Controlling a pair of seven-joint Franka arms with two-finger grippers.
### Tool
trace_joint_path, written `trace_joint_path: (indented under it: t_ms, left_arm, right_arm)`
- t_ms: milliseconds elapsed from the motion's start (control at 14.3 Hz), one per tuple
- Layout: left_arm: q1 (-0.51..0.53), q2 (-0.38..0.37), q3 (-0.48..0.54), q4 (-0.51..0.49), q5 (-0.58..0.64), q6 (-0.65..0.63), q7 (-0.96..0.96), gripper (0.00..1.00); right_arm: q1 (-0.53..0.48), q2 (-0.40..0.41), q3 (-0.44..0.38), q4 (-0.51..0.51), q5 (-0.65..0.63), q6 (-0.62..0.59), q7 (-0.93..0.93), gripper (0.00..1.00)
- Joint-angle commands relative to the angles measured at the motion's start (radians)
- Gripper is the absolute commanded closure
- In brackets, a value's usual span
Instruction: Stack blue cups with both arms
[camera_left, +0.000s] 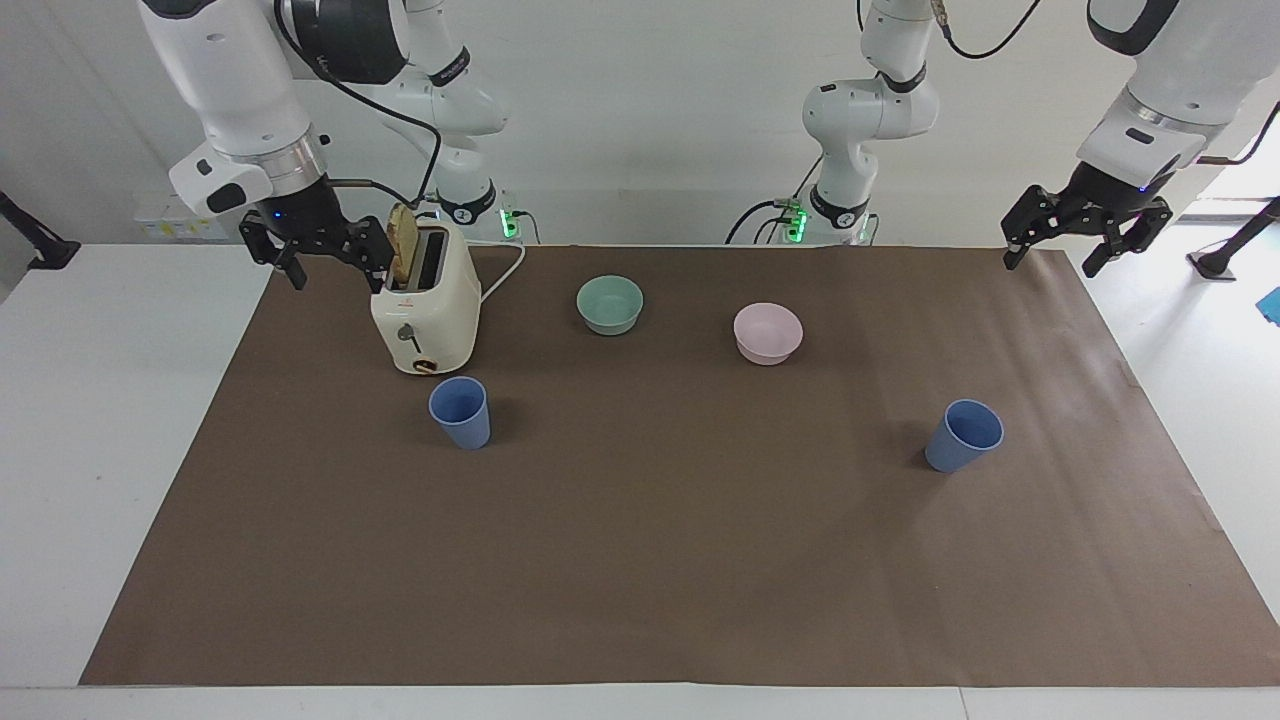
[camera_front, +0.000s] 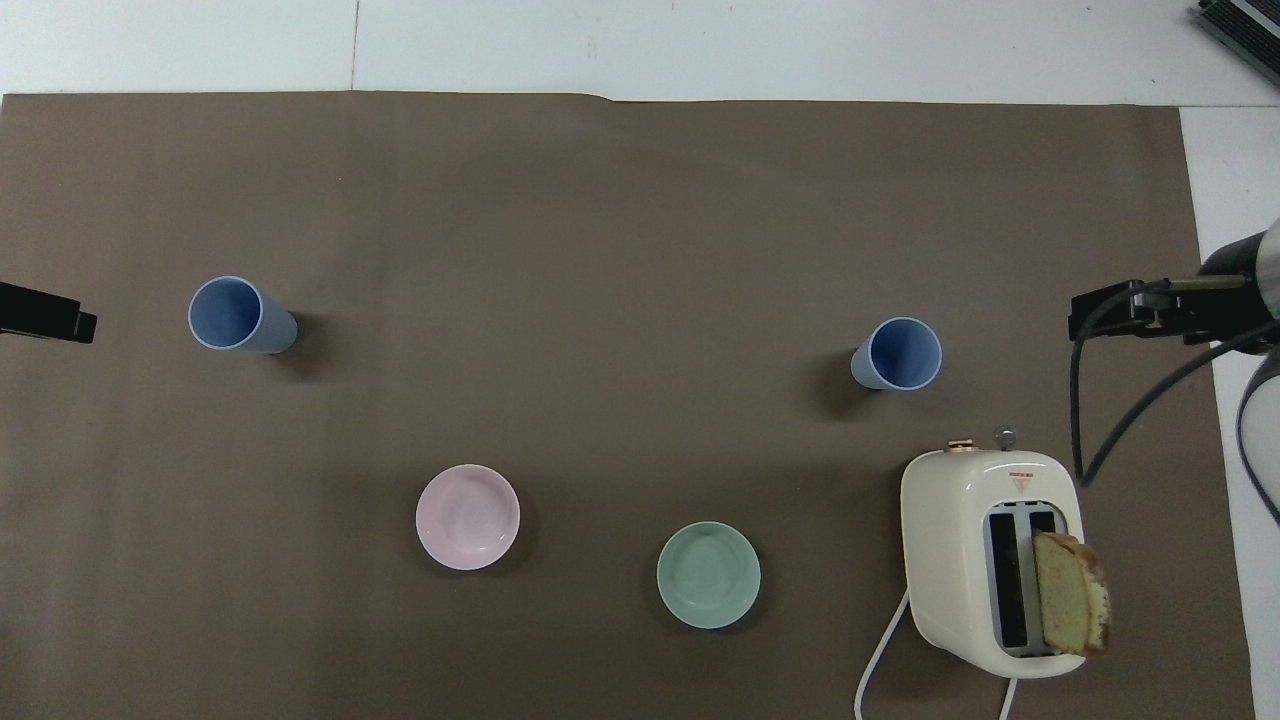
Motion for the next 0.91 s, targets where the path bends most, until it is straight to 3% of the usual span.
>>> trace_joint_path:
  t_ms: [0, 838]
  left_arm:
    - [-0.009, -0.017, 0.008, -0.017, -0.005, -0.01, -0.006, 0.0]
    - [-0.018, -0.015, 0.006, -0.012, -0.003, -0.01, -0.009, 0.0]
  right_arm:
    - [-0.002, -0.026, 0.003, -0.031, -0.013, 0.014, -0.014, 0.0]
    - [-0.002, -0.026, 0.003, -0.031, -0.013, 0.016, -0.015, 0.0]
